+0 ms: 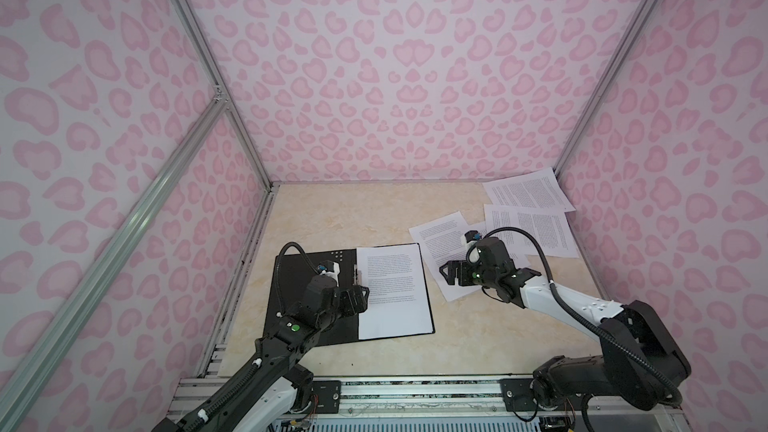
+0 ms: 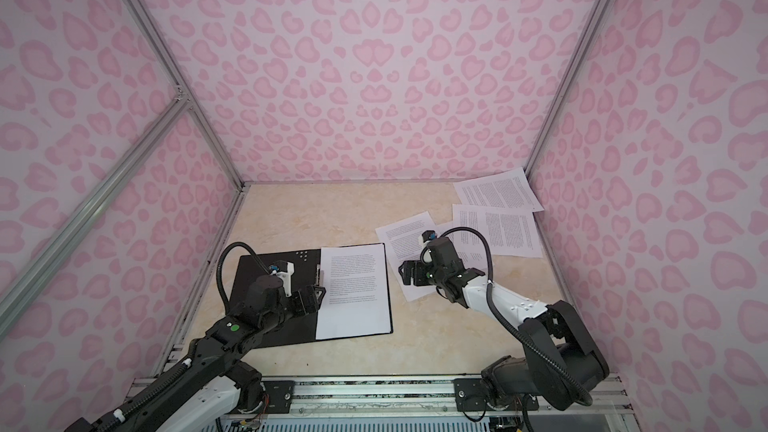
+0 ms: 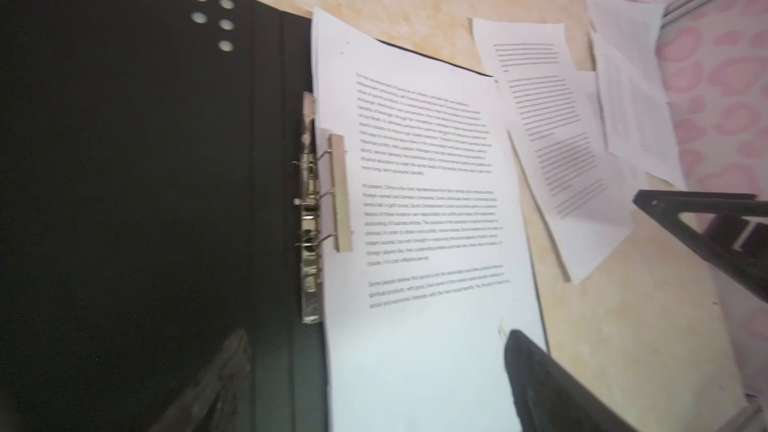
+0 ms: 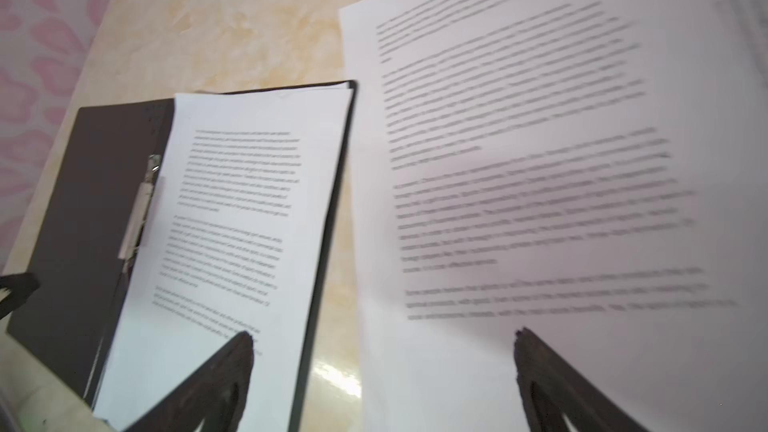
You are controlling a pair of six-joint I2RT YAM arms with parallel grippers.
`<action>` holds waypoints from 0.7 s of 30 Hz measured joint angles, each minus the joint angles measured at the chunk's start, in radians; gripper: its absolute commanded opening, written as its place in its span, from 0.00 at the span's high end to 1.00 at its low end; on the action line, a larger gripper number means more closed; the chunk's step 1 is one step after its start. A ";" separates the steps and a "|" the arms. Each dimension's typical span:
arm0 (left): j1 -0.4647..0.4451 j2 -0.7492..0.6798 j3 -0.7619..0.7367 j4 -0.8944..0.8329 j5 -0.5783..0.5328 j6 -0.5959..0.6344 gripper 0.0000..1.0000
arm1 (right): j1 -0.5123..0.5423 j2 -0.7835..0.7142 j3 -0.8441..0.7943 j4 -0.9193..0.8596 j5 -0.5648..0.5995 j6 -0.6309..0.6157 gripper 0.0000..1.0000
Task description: Put the files into the folder
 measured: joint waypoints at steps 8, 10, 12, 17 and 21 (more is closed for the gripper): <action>-0.254 0.337 0.211 0.216 0.126 -0.166 0.01 | -0.146 -0.042 -0.091 0.021 -0.016 0.056 0.03; -0.301 0.475 0.275 0.282 0.140 -0.229 0.01 | -0.156 -0.021 -0.098 0.038 -0.046 0.068 0.03; -0.340 0.595 0.338 0.320 0.153 -0.285 0.01 | -0.167 -0.002 -0.100 0.059 -0.071 0.079 0.03; -0.405 0.823 0.471 0.410 0.174 -0.395 0.02 | -0.196 0.012 -0.117 0.095 -0.098 0.098 0.03; -0.412 0.943 0.523 0.452 0.162 -0.477 0.01 | -0.199 0.011 -0.118 0.108 -0.105 0.101 0.03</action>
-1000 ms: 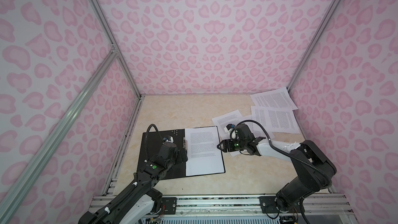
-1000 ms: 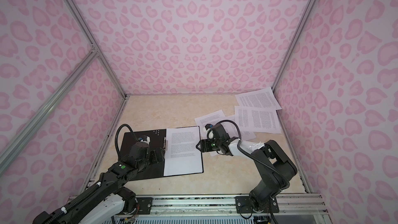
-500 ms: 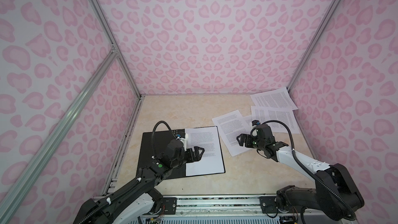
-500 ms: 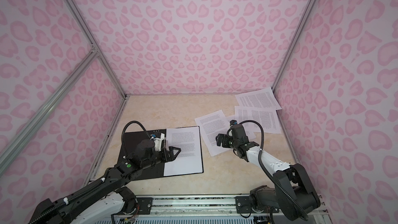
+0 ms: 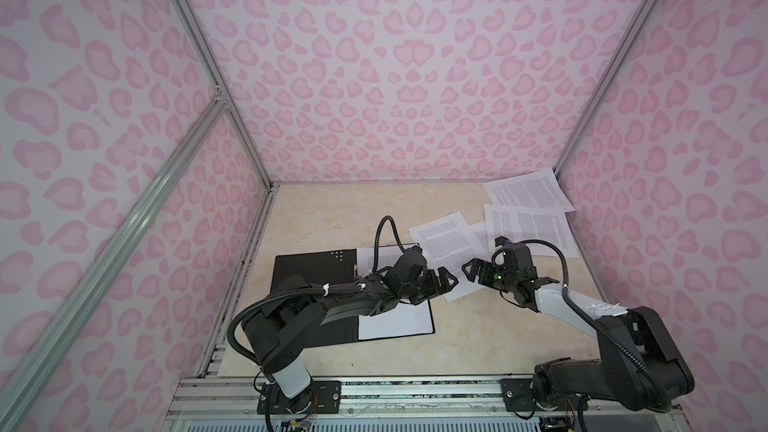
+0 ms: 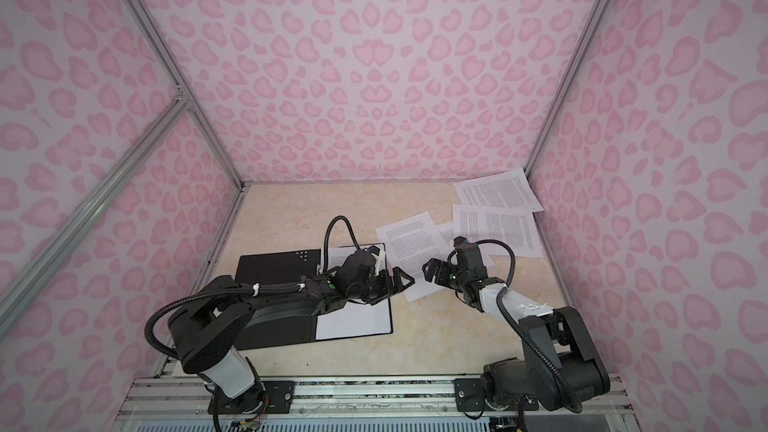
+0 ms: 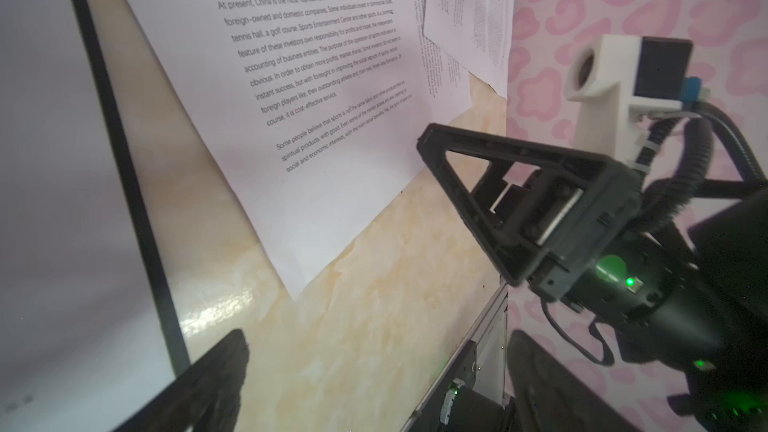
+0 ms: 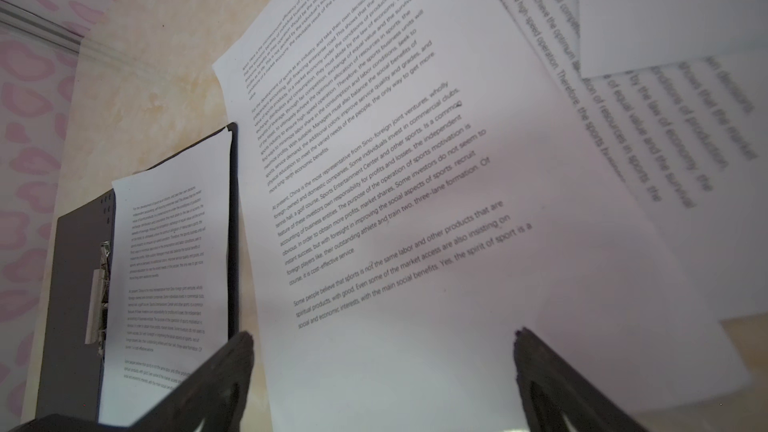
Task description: Put the files into the folder
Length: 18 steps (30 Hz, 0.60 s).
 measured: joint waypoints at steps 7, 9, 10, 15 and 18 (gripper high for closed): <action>-0.011 0.111 0.068 0.036 -0.022 -0.090 0.00 | 0.000 0.034 -0.012 0.042 -0.020 0.022 0.03; -0.014 0.134 0.075 0.053 -0.026 -0.114 0.00 | 0.000 0.042 -0.012 0.048 -0.025 0.028 0.03; -0.015 0.146 0.075 0.055 -0.034 -0.128 0.00 | 0.000 0.046 -0.012 0.048 -0.028 0.029 0.03; -0.016 0.177 0.081 0.088 -0.060 -0.180 0.01 | -0.002 0.048 -0.012 0.053 -0.037 0.043 0.03; -0.015 0.192 0.087 0.113 -0.070 -0.201 0.01 | -0.005 0.048 -0.012 0.055 -0.037 0.048 0.03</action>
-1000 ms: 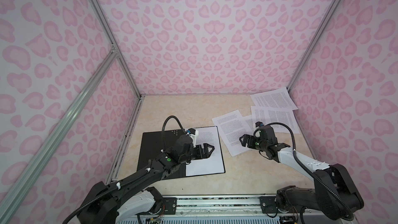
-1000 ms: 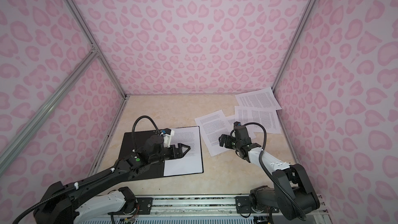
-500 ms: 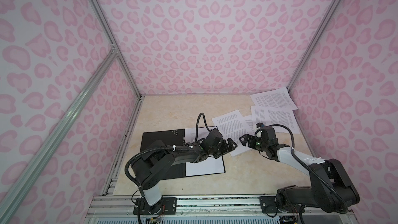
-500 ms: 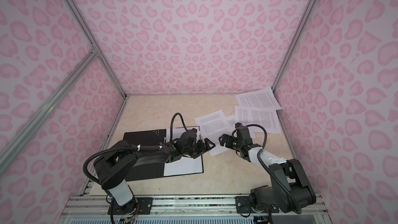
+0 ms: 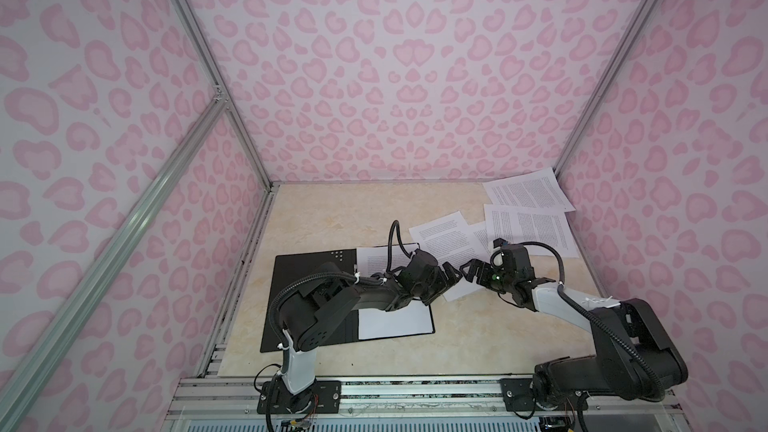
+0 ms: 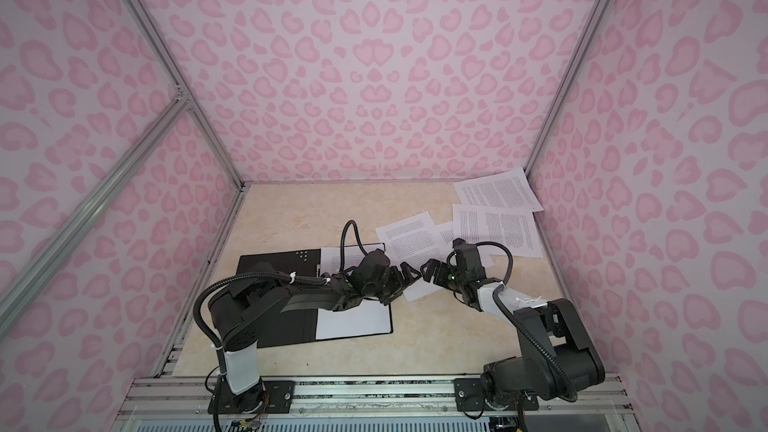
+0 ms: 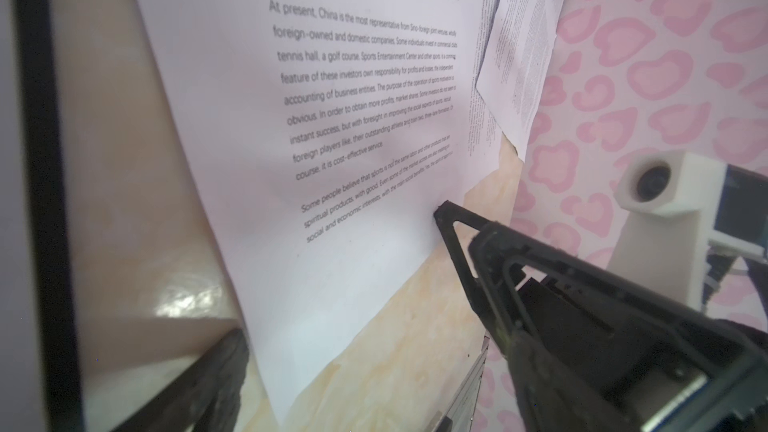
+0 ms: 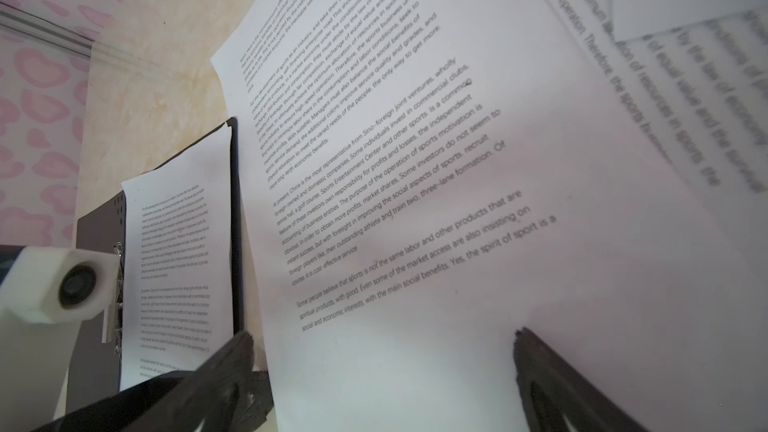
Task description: Put the files into the folder
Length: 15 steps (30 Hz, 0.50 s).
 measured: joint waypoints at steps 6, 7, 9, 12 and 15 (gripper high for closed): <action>0.000 0.042 -0.002 0.110 -0.017 -0.050 0.02 | -0.003 0.003 0.000 0.013 0.000 0.005 0.03; 0.000 0.048 -0.003 0.128 -0.019 -0.058 0.03 | -0.005 0.006 0.000 0.019 0.000 0.009 0.03; 0.000 0.058 -0.005 0.157 -0.027 -0.069 0.04 | -0.006 0.015 0.000 0.037 0.002 0.016 0.03; 0.000 0.067 -0.005 0.182 -0.039 -0.079 0.07 | -0.008 0.029 0.000 0.057 0.000 0.027 0.03; 0.000 0.076 -0.005 0.199 -0.058 -0.090 0.21 | -0.008 0.034 -0.004 0.054 -0.016 0.029 0.03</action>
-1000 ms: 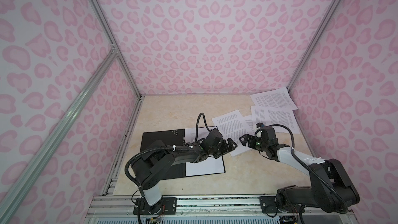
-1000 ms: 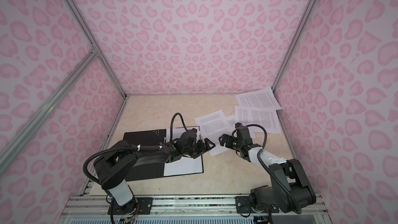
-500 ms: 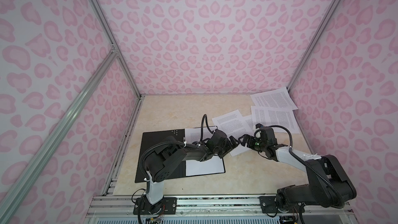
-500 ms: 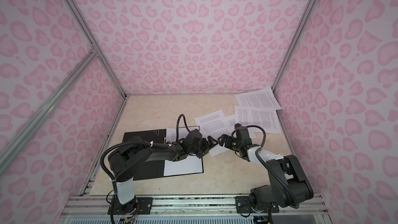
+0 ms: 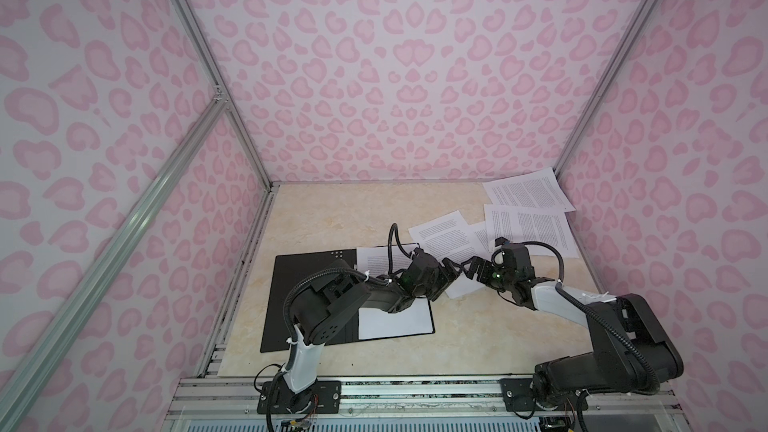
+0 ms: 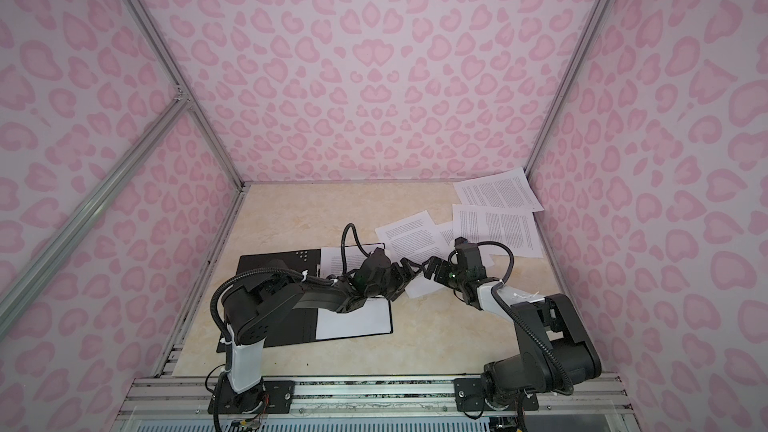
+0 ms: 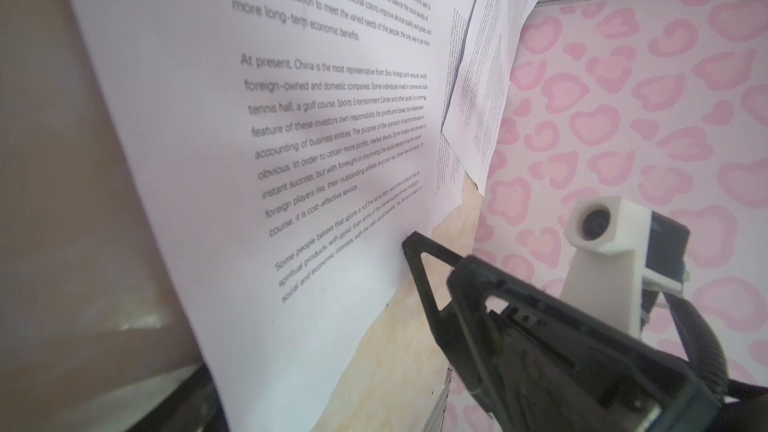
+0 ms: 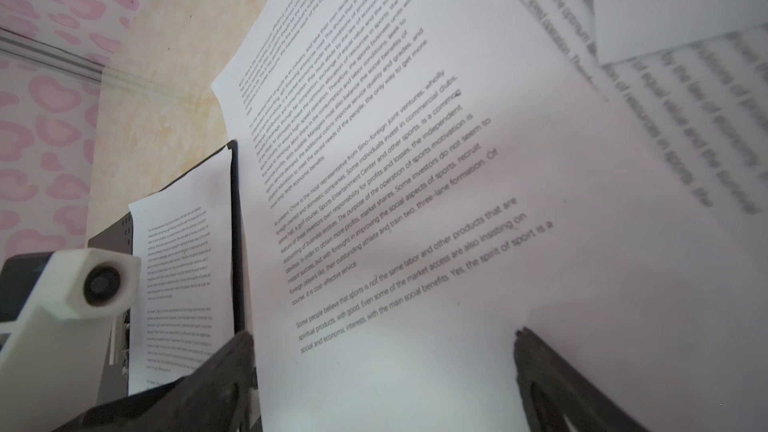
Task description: Put the files into the folder
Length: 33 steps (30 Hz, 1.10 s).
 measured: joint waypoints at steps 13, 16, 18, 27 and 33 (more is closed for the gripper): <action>0.000 0.005 0.066 -0.013 -0.016 0.042 0.97 | -0.017 -0.168 -0.031 -0.064 0.051 -0.008 0.03; 0.000 -0.042 0.123 -0.065 -0.011 0.116 0.97 | -0.019 -0.234 -0.037 -0.101 0.103 -0.021 0.03; 0.000 -0.079 0.159 -0.111 0.003 0.168 0.97 | -0.020 -0.282 -0.042 -0.120 0.130 -0.029 0.03; 0.023 -0.154 0.272 -0.302 0.079 0.322 0.97 | -0.021 -0.418 -0.100 -0.139 0.226 -0.037 0.03; 0.036 -0.153 0.282 -0.358 0.145 0.339 0.88 | -0.021 -0.421 -0.100 -0.139 0.247 -0.040 0.03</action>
